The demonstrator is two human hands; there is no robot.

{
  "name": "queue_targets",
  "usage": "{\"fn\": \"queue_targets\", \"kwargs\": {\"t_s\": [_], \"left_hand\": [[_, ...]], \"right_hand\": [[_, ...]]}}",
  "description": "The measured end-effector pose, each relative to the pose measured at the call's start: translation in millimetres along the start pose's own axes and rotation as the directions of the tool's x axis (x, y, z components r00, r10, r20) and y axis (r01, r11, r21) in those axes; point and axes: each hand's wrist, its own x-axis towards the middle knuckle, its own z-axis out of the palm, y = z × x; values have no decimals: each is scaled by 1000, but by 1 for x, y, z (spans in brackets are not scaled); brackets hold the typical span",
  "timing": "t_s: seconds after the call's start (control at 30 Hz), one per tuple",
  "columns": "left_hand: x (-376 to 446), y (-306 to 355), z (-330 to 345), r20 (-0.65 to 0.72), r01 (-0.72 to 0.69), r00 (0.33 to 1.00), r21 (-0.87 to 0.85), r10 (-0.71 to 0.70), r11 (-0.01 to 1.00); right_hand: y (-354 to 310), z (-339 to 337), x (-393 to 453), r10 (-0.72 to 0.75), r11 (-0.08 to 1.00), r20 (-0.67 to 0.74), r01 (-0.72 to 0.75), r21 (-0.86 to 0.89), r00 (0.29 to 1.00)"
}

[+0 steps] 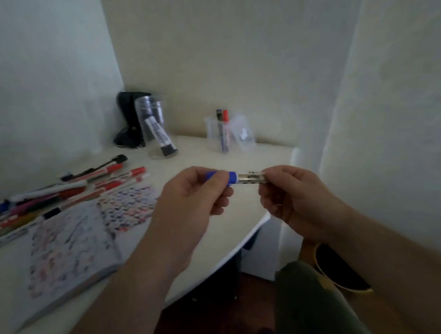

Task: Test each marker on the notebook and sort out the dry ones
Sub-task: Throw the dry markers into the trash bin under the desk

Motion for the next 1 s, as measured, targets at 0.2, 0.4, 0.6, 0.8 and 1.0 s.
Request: {"fn": "queue_targets", "kwargs": {"t_s": [0.2, 0.4, 0.6, 0.8, 1.0], "left_hand": [[13, -63, 157, 262, 185, 948, 14, -182, 983], [38, -165, 292, 379, 527, 757, 129, -533, 840], [62, -262, 341, 258, 609, 666, 355, -700, 709], [76, -319, 352, 215, 617, 622, 457, -753, 640], [86, -334, 356, 203, 644, 565, 497, -800, 582]], "right_hand": [[18, -159, -52, 61, 996, -336, -34, 88, 940], [84, -313, -84, 182, 980, -578, -198, 36, 795], [207, -418, -71, 377, 898, -691, -425, 110, 617], [356, -475, -25, 608, 740, -729, -559, 375, 316], [404, -492, 3, 492, 623, -821, -776, 100, 289]]}}
